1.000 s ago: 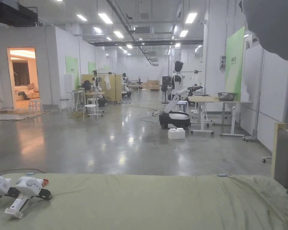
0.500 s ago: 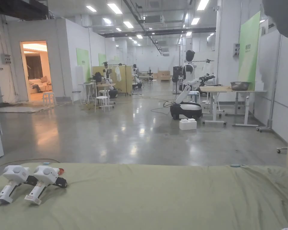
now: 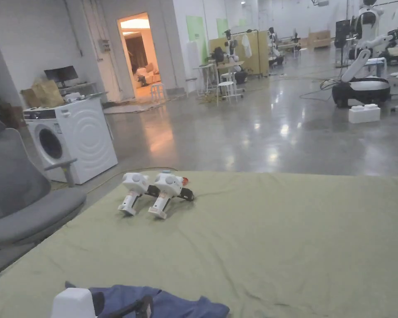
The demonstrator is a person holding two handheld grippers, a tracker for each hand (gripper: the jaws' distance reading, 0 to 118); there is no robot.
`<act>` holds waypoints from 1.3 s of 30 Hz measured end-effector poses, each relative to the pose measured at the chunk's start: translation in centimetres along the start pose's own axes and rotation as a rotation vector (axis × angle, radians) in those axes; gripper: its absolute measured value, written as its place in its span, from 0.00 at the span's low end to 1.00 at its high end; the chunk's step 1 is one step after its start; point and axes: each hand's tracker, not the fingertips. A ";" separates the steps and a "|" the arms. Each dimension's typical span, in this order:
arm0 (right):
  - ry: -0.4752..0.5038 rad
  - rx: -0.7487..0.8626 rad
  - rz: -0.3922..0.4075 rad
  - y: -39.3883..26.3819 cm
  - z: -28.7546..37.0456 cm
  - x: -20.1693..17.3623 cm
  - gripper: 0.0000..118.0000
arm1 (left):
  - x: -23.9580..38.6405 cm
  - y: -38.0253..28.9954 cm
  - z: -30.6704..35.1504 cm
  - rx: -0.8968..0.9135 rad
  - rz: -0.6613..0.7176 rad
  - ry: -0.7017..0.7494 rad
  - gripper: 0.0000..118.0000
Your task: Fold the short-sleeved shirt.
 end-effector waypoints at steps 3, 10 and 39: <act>0.029 -0.034 0.006 -0.6 -1.1 -0.9 0.00 | -2.0 -1.4 -2.5 -0.065 0.023 0.039 0.85; 0.048 -0.122 0.053 -1.9 -2.7 -2.3 0.00 | -4.5 -5.5 -12.6 -0.301 0.054 0.021 0.93; 0.080 -0.304 0.040 -4.9 -3.8 -2.3 0.00 | -10.8 -9.1 -23.0 -0.461 0.224 0.122 0.00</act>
